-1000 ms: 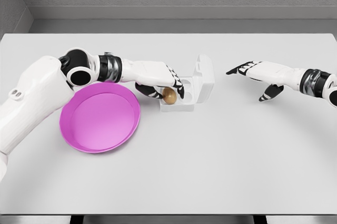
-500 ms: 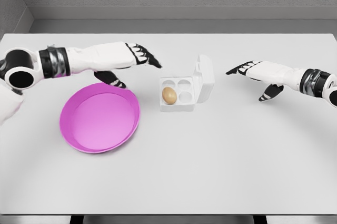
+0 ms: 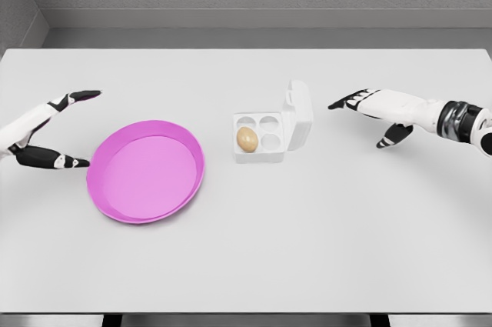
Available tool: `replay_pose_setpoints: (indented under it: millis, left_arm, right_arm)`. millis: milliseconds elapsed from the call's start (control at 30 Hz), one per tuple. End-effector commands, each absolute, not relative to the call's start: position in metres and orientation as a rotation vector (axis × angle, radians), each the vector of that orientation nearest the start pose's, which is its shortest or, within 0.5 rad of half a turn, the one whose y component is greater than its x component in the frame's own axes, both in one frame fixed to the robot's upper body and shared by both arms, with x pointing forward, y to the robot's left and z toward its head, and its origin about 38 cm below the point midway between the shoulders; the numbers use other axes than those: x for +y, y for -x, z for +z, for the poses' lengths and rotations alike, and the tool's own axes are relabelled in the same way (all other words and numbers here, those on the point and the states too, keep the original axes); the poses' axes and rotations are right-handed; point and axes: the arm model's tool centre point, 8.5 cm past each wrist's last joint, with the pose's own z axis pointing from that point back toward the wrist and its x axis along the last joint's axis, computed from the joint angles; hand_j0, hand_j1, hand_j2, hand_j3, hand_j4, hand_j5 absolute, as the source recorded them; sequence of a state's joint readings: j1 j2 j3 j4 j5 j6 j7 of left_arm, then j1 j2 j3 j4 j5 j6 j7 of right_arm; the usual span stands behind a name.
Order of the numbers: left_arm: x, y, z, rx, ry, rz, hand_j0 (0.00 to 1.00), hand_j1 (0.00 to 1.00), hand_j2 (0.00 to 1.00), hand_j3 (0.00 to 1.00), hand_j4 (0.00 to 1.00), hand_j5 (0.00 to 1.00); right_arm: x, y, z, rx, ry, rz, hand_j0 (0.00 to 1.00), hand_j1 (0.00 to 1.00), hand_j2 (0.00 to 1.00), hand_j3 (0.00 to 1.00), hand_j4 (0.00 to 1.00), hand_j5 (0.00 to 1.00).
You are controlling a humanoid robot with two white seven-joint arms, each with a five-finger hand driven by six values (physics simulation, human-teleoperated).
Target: Pack egg into the box and close the box lid
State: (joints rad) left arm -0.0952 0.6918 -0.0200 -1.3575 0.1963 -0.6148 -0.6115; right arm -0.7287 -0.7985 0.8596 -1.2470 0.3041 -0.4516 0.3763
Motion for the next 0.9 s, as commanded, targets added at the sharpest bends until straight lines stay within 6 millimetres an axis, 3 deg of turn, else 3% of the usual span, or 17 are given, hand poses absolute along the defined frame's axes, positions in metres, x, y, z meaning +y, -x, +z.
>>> replay_pose_setpoints:
  millis: [0,33,233,867]
  left_arm:
    - [0.427,-0.362,0.167,-1.800,-0.108,-1.007,1.00,1.00,1.00,1.00,1.00,1.00]
    - [0.418,-0.362,0.162,-1.829,-0.092,-0.975,1.00,1.00,1.00,1.00,1.00,1.00]
    - [0.419,-0.362,0.159,-1.816,-0.094,-0.978,1.00,1.00,1.00,1.00,1.00,1.00]
    - [0.417,-0.362,0.160,-1.821,-0.093,-0.982,1.00,1.00,1.00,1.00,1.00,1.00]
  right_arm:
    - [-0.310,-0.458,0.166,-1.316,0.355,1.889,1.00,1.00,1.00,1.00,1.00,1.00]
    - [-0.306,-0.457,0.169,-1.330,0.354,1.895,1.00,1.00,1.00,1.00,1.00,1.00]
    - [-0.285,-0.452,0.177,-1.392,0.323,1.932,1.00,1.00,1.00,1.00,1.00,1.00]
    - [-0.260,-0.441,0.194,-1.489,0.286,1.995,1.00,1.00,1.00,1.00,1.00,1.00]
